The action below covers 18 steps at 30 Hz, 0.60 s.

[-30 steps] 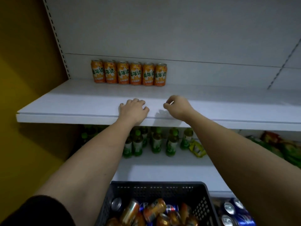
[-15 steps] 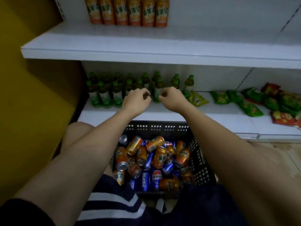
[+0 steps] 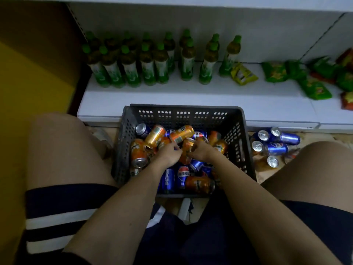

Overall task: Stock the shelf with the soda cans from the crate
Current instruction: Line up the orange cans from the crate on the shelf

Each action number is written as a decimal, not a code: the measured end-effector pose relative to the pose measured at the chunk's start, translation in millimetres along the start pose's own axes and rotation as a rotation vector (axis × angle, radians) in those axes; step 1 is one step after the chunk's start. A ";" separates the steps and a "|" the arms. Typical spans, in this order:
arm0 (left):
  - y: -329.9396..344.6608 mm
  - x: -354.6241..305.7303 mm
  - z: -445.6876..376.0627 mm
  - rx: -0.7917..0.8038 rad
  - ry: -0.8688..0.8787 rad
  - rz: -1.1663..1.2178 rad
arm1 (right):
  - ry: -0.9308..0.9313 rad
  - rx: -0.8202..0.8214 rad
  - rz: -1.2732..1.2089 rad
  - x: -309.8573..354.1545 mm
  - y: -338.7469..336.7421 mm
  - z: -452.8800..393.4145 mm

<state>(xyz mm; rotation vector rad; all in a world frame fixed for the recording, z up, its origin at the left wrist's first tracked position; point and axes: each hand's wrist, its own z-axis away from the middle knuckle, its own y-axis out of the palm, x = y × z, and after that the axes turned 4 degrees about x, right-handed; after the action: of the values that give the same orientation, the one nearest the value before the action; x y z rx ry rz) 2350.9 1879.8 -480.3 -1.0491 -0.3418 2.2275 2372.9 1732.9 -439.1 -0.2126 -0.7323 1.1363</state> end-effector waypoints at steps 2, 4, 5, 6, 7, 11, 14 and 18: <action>18.3 9.4 -4.0 0.081 -0.053 0.005 | 0.076 0.053 0.016 -22.9 17.2 -9.2; 35.0 19.3 -8.6 0.162 -0.104 -0.003 | 0.150 0.092 0.134 -46.0 35.1 -17.4; 42.7 24.0 -10.7 0.195 -0.122 -0.015 | 0.177 0.118 0.210 -56.9 44.2 -22.5; 49.3 28.1 -12.0 0.225 -0.142 -0.036 | 0.190 0.142 0.281 -64.0 50.5 -24.7; 56.2 33.1 -14.1 0.246 -0.153 -0.052 | 0.191 0.157 0.331 -71.4 56.2 -30.0; 73.0 46.8 -16.6 0.278 -0.229 -0.056 | 0.162 0.153 0.527 -82.3 68.0 -39.7; 77.4 50.7 -20.3 0.285 -0.264 -0.033 | 0.150 0.174 0.724 -81.2 73.8 -43.8; 73.6 44.2 -22.3 0.285 -0.268 -0.010 | 0.126 0.181 0.766 -81.1 74.5 -47.3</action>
<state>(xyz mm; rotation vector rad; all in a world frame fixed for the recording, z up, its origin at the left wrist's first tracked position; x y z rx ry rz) 2314.3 1851.9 -556.2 -0.6003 -0.1354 2.3266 2329.1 1703.2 -546.5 -0.4276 -0.4293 1.8875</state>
